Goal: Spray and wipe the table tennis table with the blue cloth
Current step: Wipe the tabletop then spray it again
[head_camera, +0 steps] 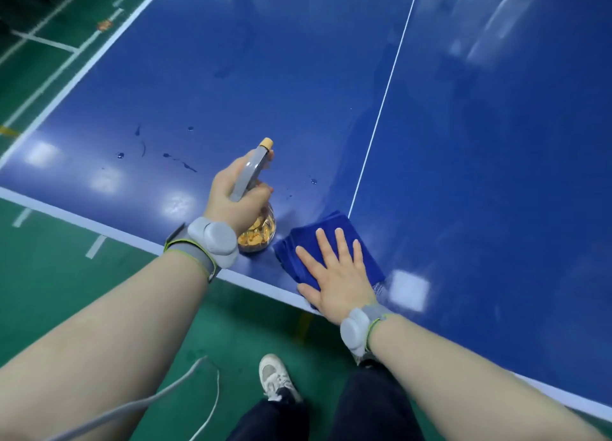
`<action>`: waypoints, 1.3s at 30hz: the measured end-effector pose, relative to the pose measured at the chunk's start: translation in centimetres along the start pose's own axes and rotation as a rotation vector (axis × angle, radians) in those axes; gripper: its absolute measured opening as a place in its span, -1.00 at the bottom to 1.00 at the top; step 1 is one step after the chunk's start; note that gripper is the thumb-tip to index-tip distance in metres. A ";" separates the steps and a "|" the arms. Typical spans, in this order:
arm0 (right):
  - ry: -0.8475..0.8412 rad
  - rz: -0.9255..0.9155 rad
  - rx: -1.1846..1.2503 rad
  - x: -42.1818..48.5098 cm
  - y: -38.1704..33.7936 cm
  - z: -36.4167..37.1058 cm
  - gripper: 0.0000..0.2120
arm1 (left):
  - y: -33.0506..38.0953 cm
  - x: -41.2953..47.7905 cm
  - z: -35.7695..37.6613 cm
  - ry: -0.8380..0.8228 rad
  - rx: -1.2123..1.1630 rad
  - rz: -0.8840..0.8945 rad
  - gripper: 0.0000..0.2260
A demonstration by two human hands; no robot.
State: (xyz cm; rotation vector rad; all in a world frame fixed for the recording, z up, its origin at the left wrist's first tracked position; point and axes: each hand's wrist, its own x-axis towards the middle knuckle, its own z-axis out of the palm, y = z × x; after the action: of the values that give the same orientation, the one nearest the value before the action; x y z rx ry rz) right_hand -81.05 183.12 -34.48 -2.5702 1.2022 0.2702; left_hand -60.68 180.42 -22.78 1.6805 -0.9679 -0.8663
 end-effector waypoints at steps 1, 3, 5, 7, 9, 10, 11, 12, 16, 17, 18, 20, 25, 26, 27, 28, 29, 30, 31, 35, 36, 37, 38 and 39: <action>-0.010 0.003 0.004 -0.3 -1.0 0.4 -0.31 | -0.1 -0.2 -0.4 -0.017 -0.010 0.001 -0.55; -0.027 0.040 0.024 -0.7 -2.2 0.5 -0.28 | -0.2 -0.4 -1.1 -0.038 -0.032 -0.030 -0.57; -0.011 0.084 0.033 -0.9 -2.5 0.2 -0.27 | -0.3 -0.6 -1.8 -0.071 -0.031 -0.020 -0.58; -0.007 0.146 0.048 -1.2 -2.2 0.2 -0.27 | -0.5 -0.8 -2.4 -0.095 -0.033 -0.015 -0.56; 0.029 0.279 0.075 -1.8 -1.3 0.2 -0.28 | -1.0 -0.9 -3.2 -0.107 -0.045 -0.025 -0.55; 0.053 0.363 0.087 -2.2 -0.6 0.2 -0.31 | -1.1 -0.9 -3.6 -0.110 -0.033 -0.025 -0.55; 0.069 0.454 0.094 -2.8 0.3 0.2 -0.35 | -1.3 -1.0 -4.2 -0.117 -0.014 -0.021 -0.56; 0.082 0.547 0.106 -3.5 1.3 0.3 -0.37 | -1.5 -1.0 -4.6 -0.121 -0.005 -0.015 -0.58; 0.135 0.842 0.178 -5.0 3.4 0.3 -0.35 | -1.6 -1.3 -6.1 -0.112 -0.012 -0.001 -0.62; 0.135 0.884 0.187 -4.8 2.8 0.4 -0.35 | -1.5 -1.5 -6.5 -0.108 -0.020 0.002 -0.61; 0.135 0.914 0.201 -4.4 1.8 0.5 -0.34 | -1.5 -1.7 -7.1 -0.106 -0.027 0.011 -0.60; 0.134 0.933 0.228 -3.5 -0.3 0.5 -0.33 | -1.3 -1.9 -8.0 -0.109 -0.025 0.014 -0.61; 0.083 0.712 0.181 -0.9 -6.6 1.0 -0.30 | -1.0 -1.7 -9.9 -0.091 0.000 -0.017 -0.59; 0.072 0.639 0.166 -0.2 -7.8 1.1 -0.29 | -1.0 -1.5 -10.1 -0.082 0.008 -0.018 -0.59; 0.056 0.557 0.151 0.4 -8.8 1.1 -0.27 | -1.0 -1.3 -10.4 -0.075 0.019 -0.021 -0.59; 0.029 0.468 0.131 1.1 -9.6 1.0 -0.23 | -1.0 -1.1 -10.6 -0.068 0.026 -0.021 -0.59; 0.001 0.379 0.103 1.8 -10.0 1.0 -0.20 | -0.9 -0.9 -10.8 -0.066 0.032 -0.016 -0.58; -0.023 0.297 0.078 2.4 -10.0 0.7 -0.18 | -0.9 -0.7 -11.0 -0.068 0.035 -0.010 -0.56; -0.038 0.236 0.059 2.7 -9.7 0.6 -0.17 | -1.0 -0.6 -11.0 -0.072 0.039 -0.005 -0.56; -0.027 0.147 0.043 4.6 -7.1 -0.7 -0.21 | -0.2 1.3 -11.3 -0.065 0.067 -0.022 -0.63; -0.010 0.165 0.043 4.6 -6.5 -0.8 -0.23 | -0.1 1.4 -11.3 -0.068 0.077 -0.033 -0.64; 0.014 0.203 0.056 5.3 -5.7 -1.2 -0.27 | 0.3 2.1 -11.2 -0.069 0.088 -0.039 -0.64; 0.035 0.259 0.078 5.8 -4.9 -1.5 -0.32 | 0.6 2.7 -11.1 -0.075 0.102 -0.048 -0.64; 0.048 0.326 0.103 6.4 -3.8 -2.0 -0.35 | 0.9 3.4 -11.0 -0.078 0.111 -0.052 -0.64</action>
State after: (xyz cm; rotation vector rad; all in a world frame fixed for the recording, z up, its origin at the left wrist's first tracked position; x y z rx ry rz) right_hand -73.90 180.15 -33.74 -2.2986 1.6091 0.2090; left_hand -49.70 181.44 -19.25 1.7837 -1.0459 -0.9336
